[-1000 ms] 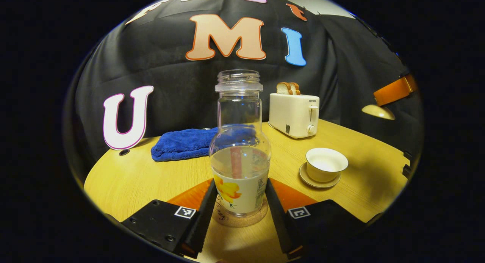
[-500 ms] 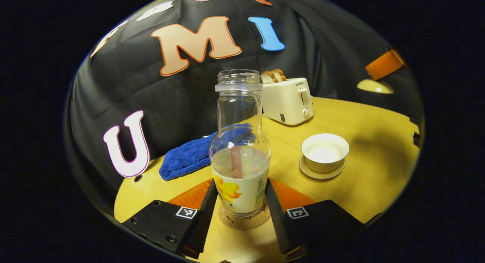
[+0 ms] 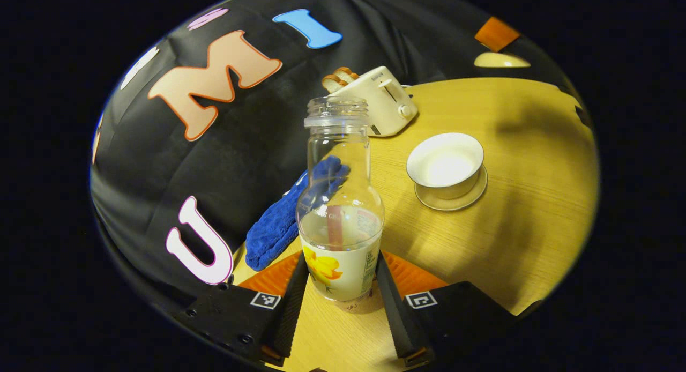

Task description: Open the teacup lid with one hand, grasp the water bottle and pour water into the teacup with the other hand; after pouring, place the water bottle on the coaster and then close the teacup lid.

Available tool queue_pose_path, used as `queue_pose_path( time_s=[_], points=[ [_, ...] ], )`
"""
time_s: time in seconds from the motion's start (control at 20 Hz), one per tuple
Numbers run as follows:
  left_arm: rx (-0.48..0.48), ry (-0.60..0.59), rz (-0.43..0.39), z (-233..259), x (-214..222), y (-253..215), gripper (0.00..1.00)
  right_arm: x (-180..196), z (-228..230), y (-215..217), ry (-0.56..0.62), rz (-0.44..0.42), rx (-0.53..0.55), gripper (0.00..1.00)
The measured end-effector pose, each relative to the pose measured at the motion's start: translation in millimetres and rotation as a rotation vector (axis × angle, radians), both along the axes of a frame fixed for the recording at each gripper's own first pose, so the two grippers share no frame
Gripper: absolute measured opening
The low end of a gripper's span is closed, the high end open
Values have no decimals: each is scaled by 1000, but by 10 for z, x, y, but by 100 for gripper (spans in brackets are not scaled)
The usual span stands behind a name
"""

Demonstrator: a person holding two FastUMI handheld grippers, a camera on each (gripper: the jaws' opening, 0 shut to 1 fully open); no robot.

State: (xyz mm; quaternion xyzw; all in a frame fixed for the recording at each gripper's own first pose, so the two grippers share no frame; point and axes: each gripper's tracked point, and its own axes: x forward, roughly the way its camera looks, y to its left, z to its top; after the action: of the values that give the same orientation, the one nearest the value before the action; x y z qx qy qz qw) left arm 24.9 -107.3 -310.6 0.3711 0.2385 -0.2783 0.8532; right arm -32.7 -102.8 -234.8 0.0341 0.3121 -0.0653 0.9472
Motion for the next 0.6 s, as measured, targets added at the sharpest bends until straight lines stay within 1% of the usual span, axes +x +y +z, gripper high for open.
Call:
queue_pose_path(
  time_s=[0.15,0.3,0.45,0.5,0.6],
  points=[
    [64,6,-32,-19,29,-52,69,7,-7,-60,-4,9,4,19],
    [167,11,-60,-65,57,-29,69,21,2,-122,-11,15,16,17],
    [249,16,-82,-80,80,11,69,8,-17,-201,-15,18,21,19],
    [274,22,-88,-90,87,23,69,-1,-29,-224,-13,19,23,17],
    [319,31,-106,-117,96,33,69,-34,-53,-272,-9,23,27,17]
  ],
)
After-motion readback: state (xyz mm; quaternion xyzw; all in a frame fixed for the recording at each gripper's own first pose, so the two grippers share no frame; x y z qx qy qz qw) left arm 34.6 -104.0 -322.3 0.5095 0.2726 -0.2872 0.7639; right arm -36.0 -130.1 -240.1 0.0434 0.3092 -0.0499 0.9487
